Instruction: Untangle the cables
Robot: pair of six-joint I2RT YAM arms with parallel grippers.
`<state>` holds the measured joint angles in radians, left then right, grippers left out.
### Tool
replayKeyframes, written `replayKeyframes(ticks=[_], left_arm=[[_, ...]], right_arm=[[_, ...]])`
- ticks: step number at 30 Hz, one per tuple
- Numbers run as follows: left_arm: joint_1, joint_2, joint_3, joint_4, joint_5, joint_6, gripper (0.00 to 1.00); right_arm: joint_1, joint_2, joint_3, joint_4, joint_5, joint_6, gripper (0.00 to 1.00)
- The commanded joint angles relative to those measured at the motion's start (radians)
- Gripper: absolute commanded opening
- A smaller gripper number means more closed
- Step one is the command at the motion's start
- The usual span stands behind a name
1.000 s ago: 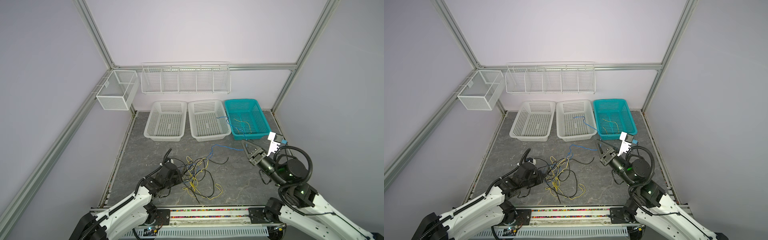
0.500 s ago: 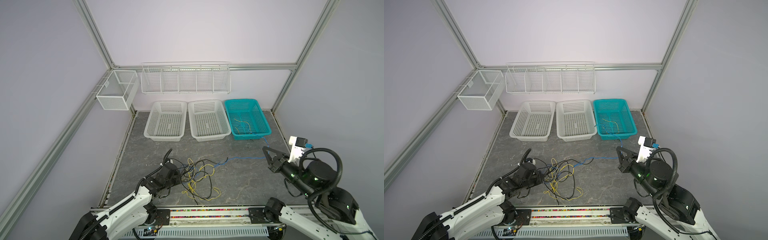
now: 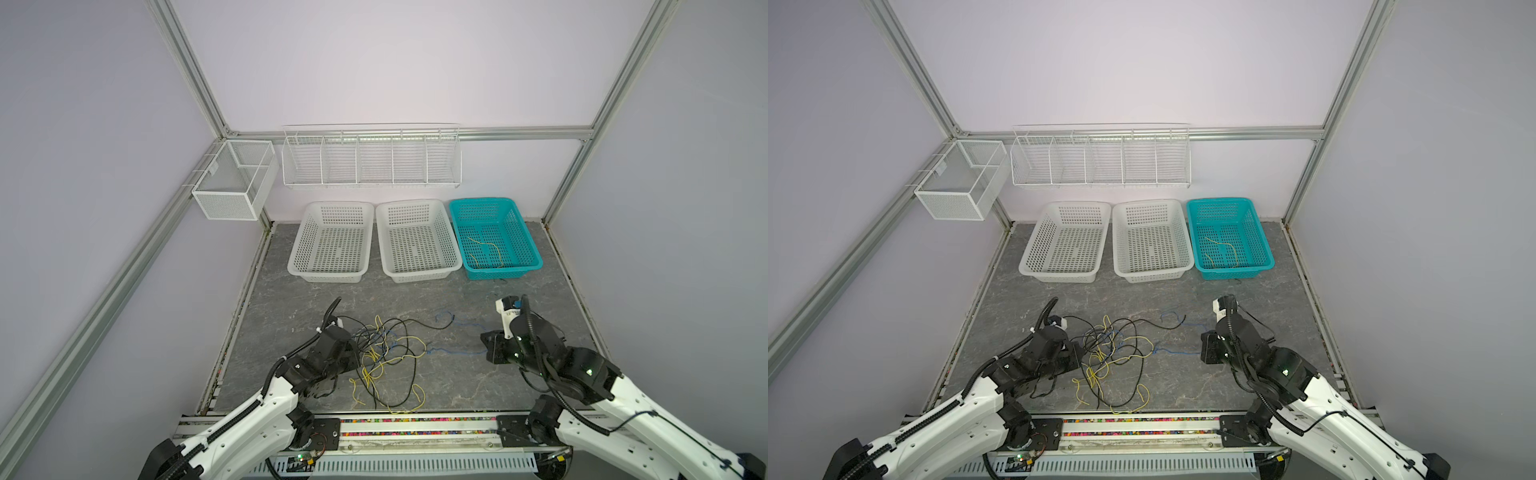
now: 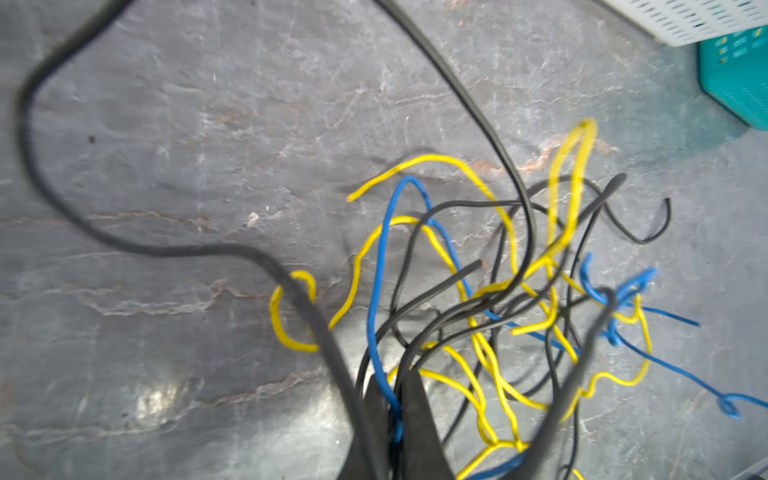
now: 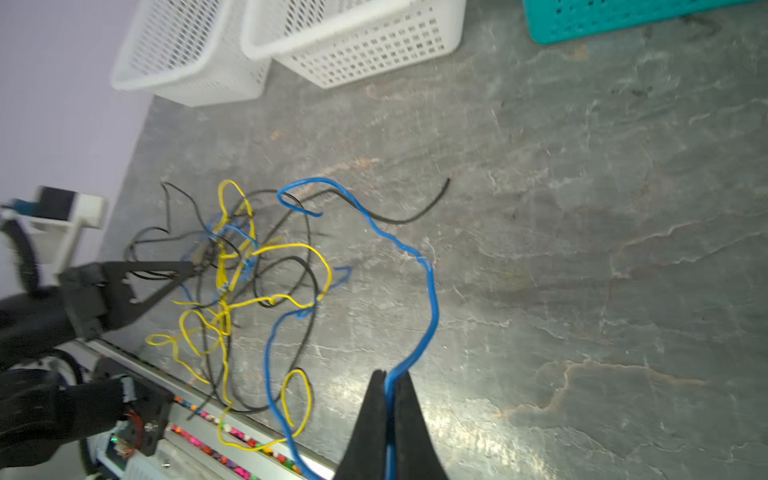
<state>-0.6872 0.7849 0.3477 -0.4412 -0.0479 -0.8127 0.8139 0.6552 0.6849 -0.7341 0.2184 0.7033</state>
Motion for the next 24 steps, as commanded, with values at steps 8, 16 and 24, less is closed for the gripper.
replayKeyframes(ticks=[8, 16, 24], left_arm=[[0.005, -0.004, 0.063, -0.04, 0.013, 0.01, 0.0], [0.006, 0.002, 0.08, -0.069, 0.019, 0.01, 0.0], [0.005, -0.016, 0.128, -0.115, 0.017, 0.019, 0.0]], right_arm=[[-0.002, 0.033, -0.004, -0.071, 0.092, 0.06, 0.5], [0.019, -0.049, -0.001, 0.016, -0.034, 0.139, 0.71], [0.28, 0.184, 0.066, 0.132, 0.006, 0.012, 0.71]])
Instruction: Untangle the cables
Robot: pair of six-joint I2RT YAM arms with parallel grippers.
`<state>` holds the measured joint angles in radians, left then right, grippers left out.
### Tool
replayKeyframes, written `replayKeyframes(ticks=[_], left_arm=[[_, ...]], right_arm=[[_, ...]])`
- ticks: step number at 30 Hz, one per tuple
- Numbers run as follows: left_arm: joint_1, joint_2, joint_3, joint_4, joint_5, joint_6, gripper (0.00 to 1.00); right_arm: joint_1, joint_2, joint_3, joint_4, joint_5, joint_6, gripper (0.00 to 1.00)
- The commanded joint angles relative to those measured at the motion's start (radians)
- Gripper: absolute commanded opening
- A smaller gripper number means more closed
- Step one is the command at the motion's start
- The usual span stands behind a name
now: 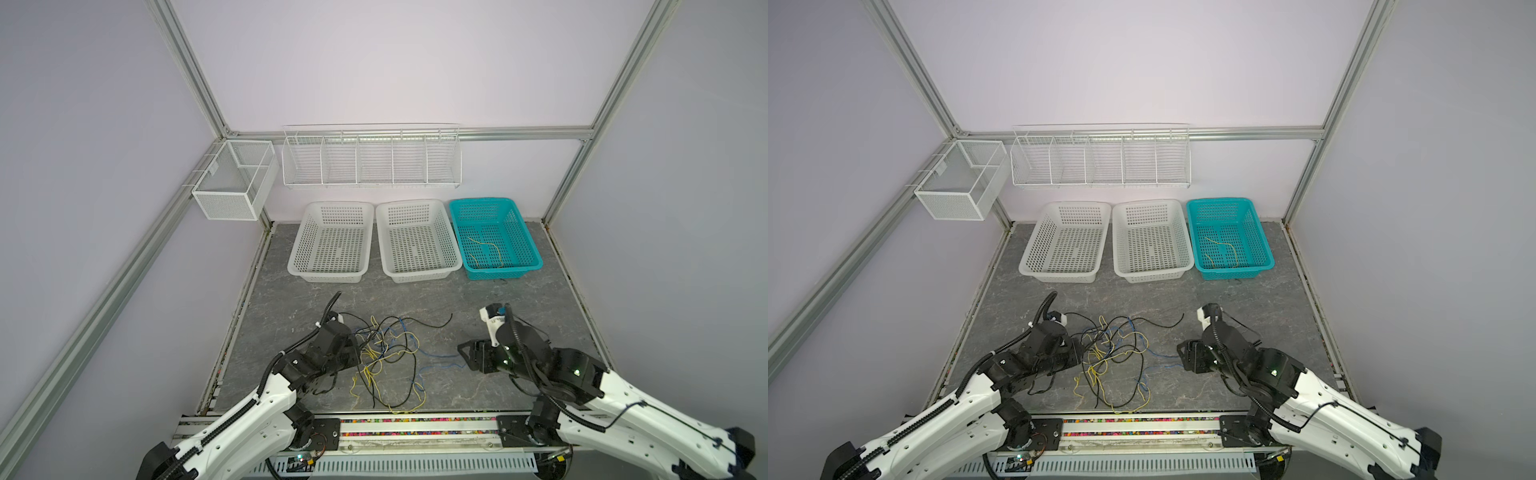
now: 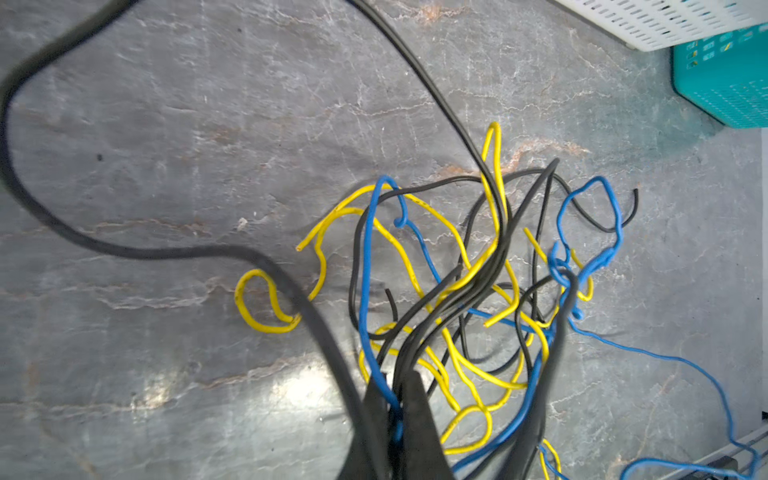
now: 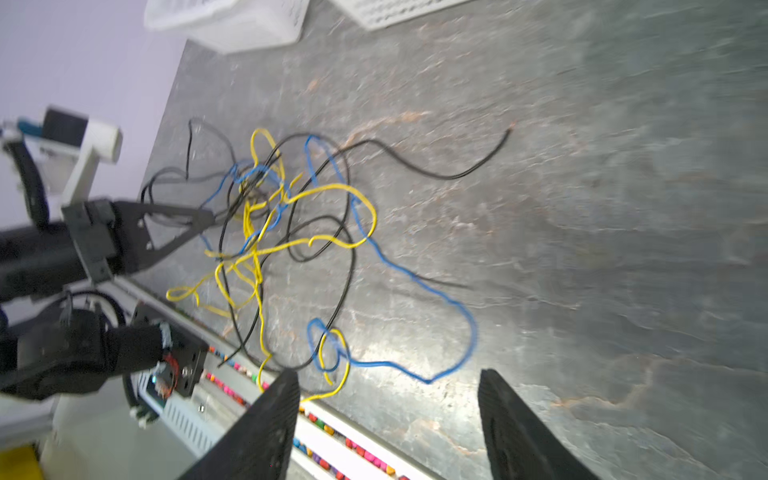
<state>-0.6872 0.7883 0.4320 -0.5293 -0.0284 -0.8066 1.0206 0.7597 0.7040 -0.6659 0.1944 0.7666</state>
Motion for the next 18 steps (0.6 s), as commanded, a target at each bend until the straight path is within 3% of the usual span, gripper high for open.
replayKeyframes(ticks=[1, 7, 14, 18], left_arm=[[0.004, -0.027, 0.049, -0.033, -0.002, 0.022, 0.0], [0.005, -0.134, 0.043, -0.068, -0.002, 0.051, 0.0], [0.005, -0.236, 0.029, -0.062, 0.032, 0.053, 0.0], [0.005, -0.204, 0.033, -0.061, 0.042, 0.06, 0.0]], right_arm=[[0.088, 0.111, 0.06, 0.067, 0.044, -0.064, 0.71], [0.079, 0.225, 0.066, 0.106, 0.13, -0.128, 0.75], [0.069, 0.301, 0.048, 0.349, -0.04, -0.331, 0.75], [0.067, 0.415, 0.092, 0.375, -0.056, -0.418, 0.74]])
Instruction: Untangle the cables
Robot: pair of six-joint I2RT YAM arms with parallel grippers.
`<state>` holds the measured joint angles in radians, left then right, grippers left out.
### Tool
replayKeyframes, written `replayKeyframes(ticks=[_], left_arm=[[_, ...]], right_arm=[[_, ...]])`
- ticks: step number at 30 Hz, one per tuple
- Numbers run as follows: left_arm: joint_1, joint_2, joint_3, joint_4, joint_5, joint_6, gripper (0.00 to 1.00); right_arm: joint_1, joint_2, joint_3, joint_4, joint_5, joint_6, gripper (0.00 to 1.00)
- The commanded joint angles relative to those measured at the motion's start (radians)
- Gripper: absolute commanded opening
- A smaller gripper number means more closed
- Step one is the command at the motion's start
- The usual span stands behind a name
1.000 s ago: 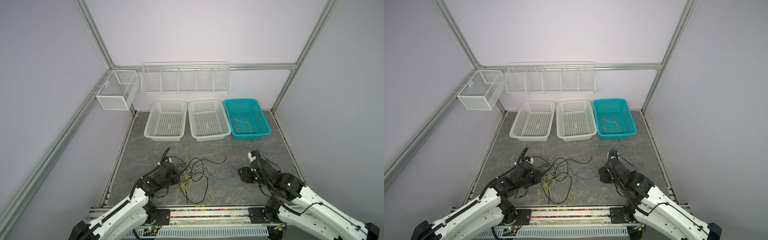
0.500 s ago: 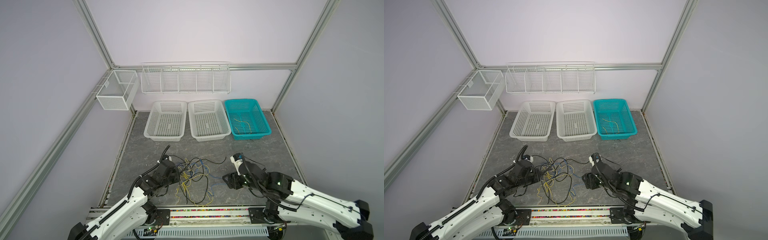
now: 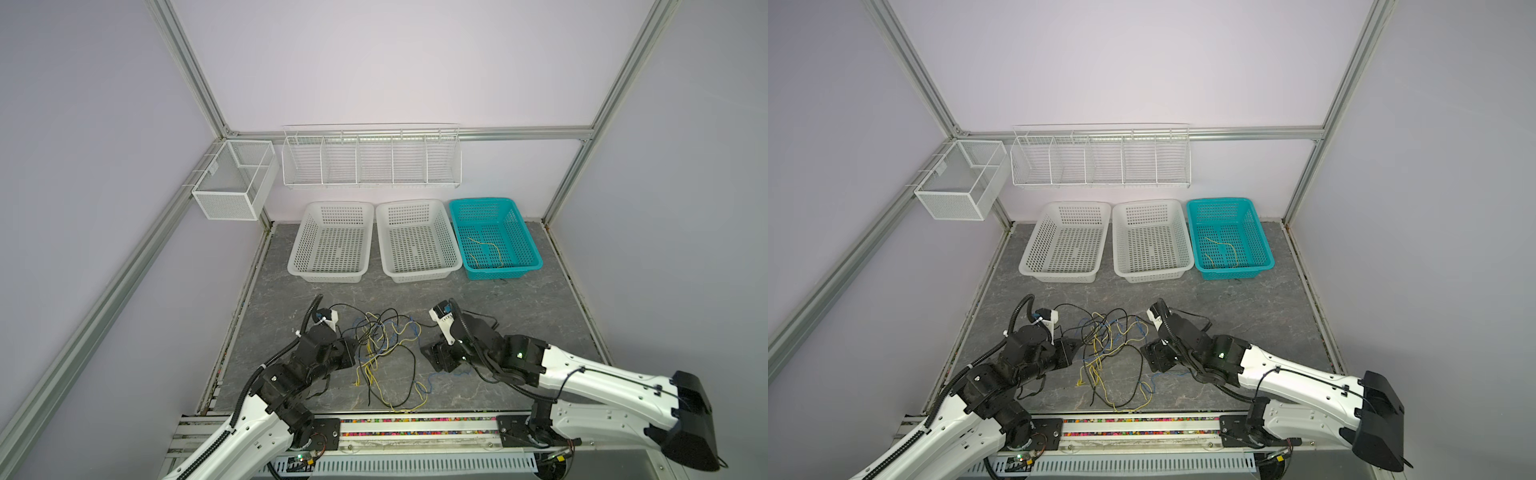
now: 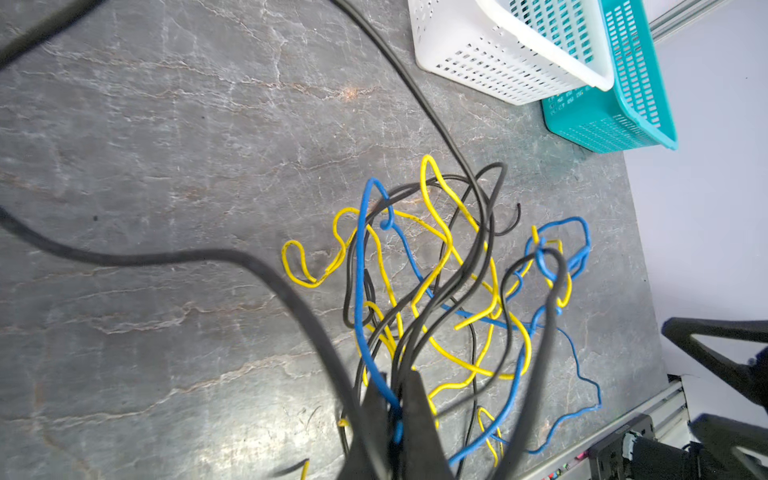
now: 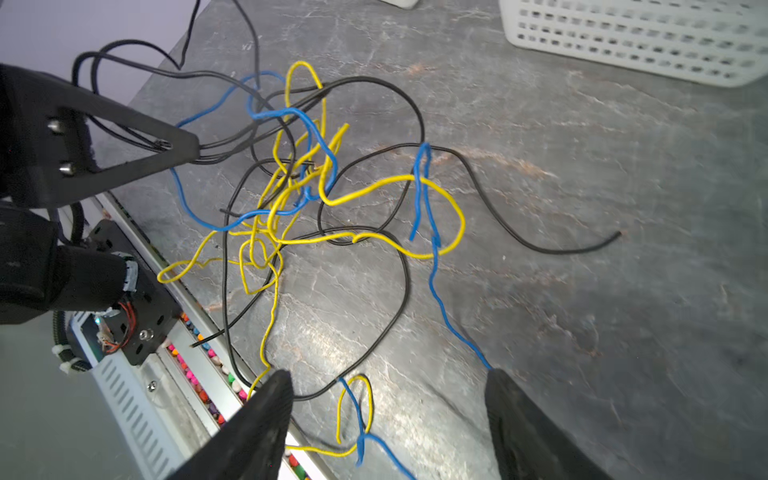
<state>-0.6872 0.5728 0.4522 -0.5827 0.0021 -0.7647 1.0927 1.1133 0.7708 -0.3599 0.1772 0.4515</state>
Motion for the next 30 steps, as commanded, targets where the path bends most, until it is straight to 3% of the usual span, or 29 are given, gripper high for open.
replayKeyframes(ticks=[1, 11, 17, 30], left_arm=[[0.005, 0.017, 0.013, -0.008, 0.012, 0.019, 0.0], [0.004, -0.008, 0.017, -0.019, 0.004, 0.017, 0.0], [0.005, -0.018, 0.018, -0.02, 0.002, 0.017, 0.0], [0.005, -0.048, 0.014, -0.017, 0.008, 0.018, 0.0]], right_arm=[[-0.005, 0.095, 0.033, 0.071, -0.039, -0.114, 0.73], [-0.061, 0.219, -0.102, 0.299, -0.134, -0.117, 0.64], [-0.071, 0.325, -0.125, 0.391, -0.139, -0.12, 0.52], [-0.098, 0.429, -0.137, 0.509, -0.04, -0.129, 0.32]])
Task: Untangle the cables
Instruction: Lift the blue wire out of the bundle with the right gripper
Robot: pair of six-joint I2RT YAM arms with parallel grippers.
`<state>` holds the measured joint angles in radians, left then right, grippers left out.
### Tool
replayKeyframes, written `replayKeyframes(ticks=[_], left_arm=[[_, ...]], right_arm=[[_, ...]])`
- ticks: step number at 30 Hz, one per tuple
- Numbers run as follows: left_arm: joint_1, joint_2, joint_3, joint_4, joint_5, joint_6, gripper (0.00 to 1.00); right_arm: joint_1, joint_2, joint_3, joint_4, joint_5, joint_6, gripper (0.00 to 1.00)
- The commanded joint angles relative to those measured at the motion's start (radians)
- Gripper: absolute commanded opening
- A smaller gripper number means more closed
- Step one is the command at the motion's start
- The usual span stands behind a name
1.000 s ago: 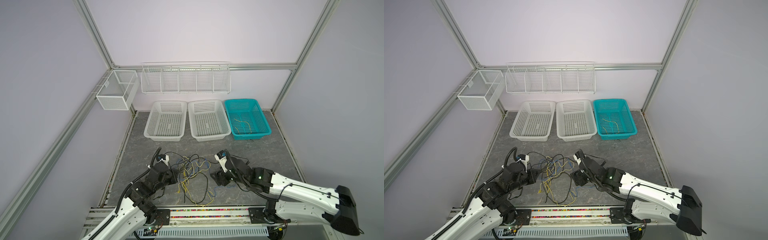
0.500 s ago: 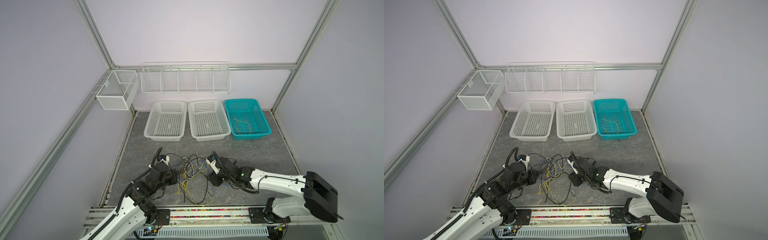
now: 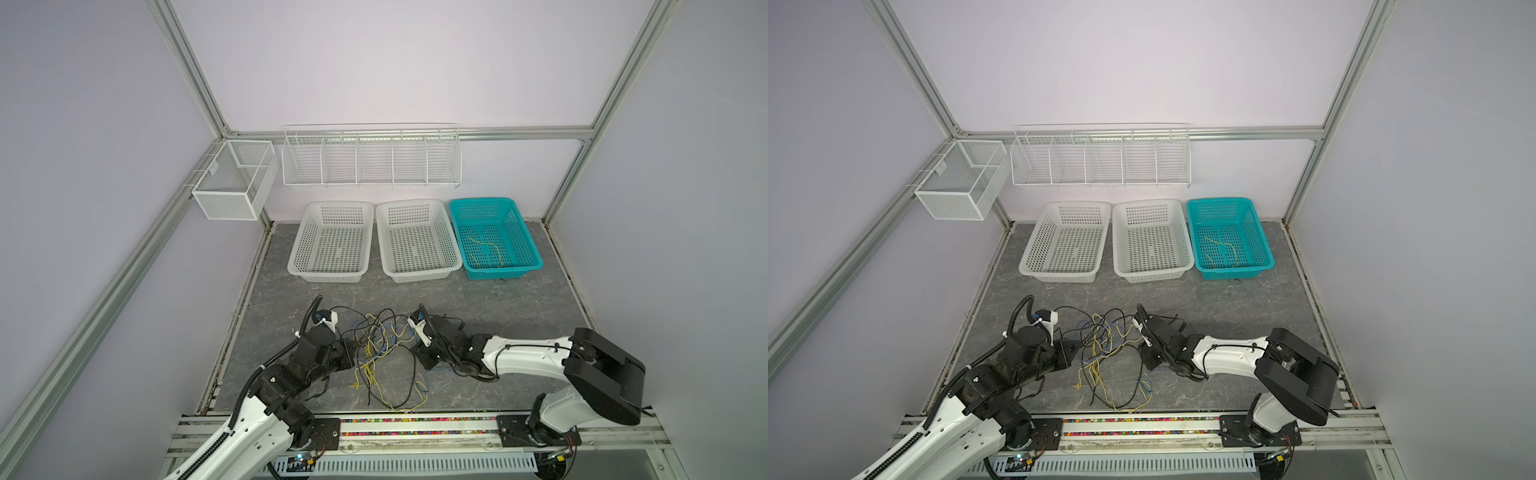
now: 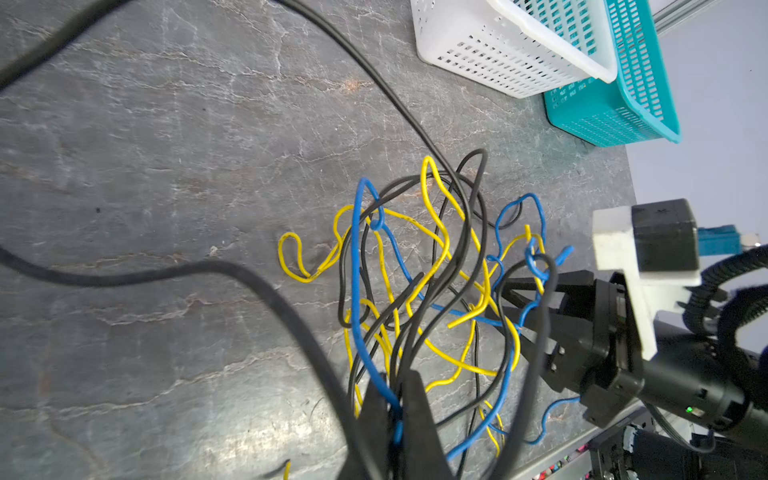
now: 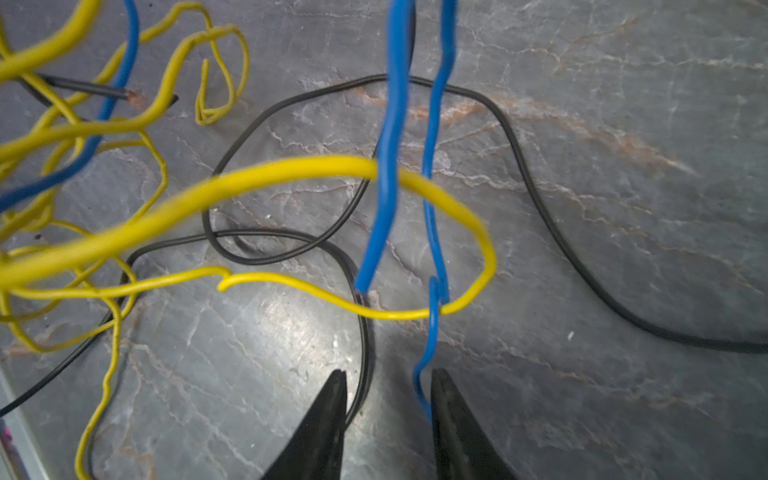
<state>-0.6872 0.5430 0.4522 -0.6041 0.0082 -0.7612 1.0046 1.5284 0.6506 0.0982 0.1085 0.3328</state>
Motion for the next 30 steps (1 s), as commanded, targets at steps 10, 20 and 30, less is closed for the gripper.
replayKeyframes(ticks=[10, 20, 30], left_arm=[[0.005, -0.063, 0.086, -0.091, -0.118, -0.047, 0.0], [0.006, 0.074, 0.319, -0.217, -0.305, -0.009, 0.0], [0.023, 0.188, 0.412, -0.252, -0.29, 0.096, 0.0]], right_arm=[[-0.015, -0.059, -0.077, 0.048, -0.01, 0.009, 0.06], [0.025, -0.265, -0.168, -0.005, -0.093, 0.041, 0.06], [0.042, -0.609, -0.184, -0.391, 0.15, 0.069, 0.06]])
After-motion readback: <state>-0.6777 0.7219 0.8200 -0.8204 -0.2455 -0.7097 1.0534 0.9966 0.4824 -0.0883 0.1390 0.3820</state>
